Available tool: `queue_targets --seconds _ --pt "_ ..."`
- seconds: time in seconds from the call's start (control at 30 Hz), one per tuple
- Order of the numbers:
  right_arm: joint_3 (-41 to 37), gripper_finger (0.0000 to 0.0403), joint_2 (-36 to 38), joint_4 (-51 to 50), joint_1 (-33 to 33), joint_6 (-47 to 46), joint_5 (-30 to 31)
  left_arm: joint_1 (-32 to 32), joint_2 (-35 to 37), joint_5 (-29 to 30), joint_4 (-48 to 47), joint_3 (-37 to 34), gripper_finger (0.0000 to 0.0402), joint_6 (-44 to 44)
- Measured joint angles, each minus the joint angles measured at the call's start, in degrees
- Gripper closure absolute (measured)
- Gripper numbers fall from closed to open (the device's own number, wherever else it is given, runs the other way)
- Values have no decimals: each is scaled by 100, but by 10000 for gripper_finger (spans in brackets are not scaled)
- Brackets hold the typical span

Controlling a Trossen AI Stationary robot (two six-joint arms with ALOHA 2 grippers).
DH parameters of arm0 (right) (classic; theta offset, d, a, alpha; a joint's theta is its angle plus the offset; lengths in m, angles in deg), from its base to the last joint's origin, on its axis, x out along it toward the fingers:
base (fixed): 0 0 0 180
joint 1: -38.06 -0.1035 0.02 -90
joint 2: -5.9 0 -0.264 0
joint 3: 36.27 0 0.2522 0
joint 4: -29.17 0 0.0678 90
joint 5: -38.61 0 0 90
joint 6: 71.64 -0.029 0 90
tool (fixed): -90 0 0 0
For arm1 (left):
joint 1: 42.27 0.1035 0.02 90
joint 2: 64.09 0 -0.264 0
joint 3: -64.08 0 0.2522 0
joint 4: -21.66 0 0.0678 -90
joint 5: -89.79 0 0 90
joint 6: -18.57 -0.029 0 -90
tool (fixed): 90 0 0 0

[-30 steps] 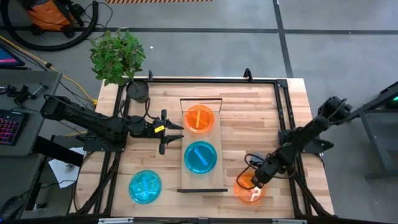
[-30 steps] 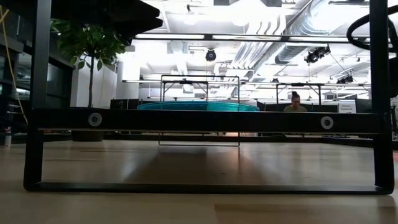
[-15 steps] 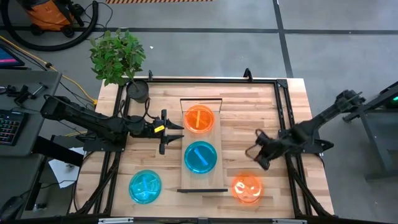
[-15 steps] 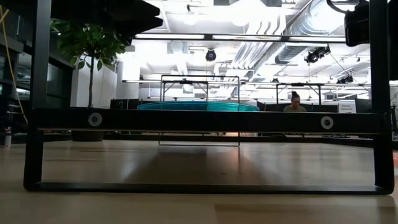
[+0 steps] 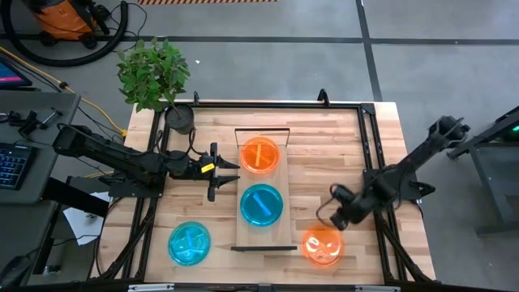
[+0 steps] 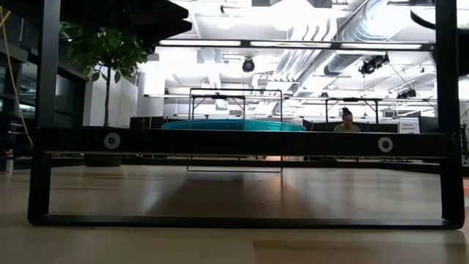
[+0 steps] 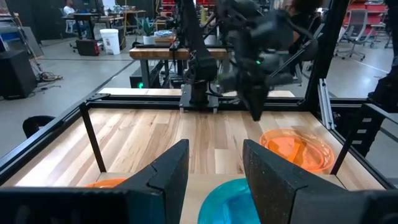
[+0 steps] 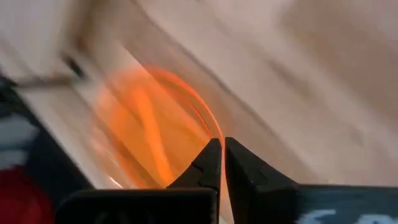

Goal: Place and stack plates onto a shelf
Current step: Stack the orange plate on top of the orange plate on the shelf

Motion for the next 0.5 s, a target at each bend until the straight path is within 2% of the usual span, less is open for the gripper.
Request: queue_targets --seconds 0.1,0.2,0.37,0.5 --pt "0 375 -556 30 -433 -518 -384 2 0 0 2 0 261 0" --pt "0 334 -959 411 -786 -801 -439 0 0 0 2 0 261 1" --pt "2 259 -1187 968 -1093 -966 -31 1 0 0 2 0 261 2" --pt "2 221 -1193 927 -1226 -1149 433 0 0 0 2 2 261 2"
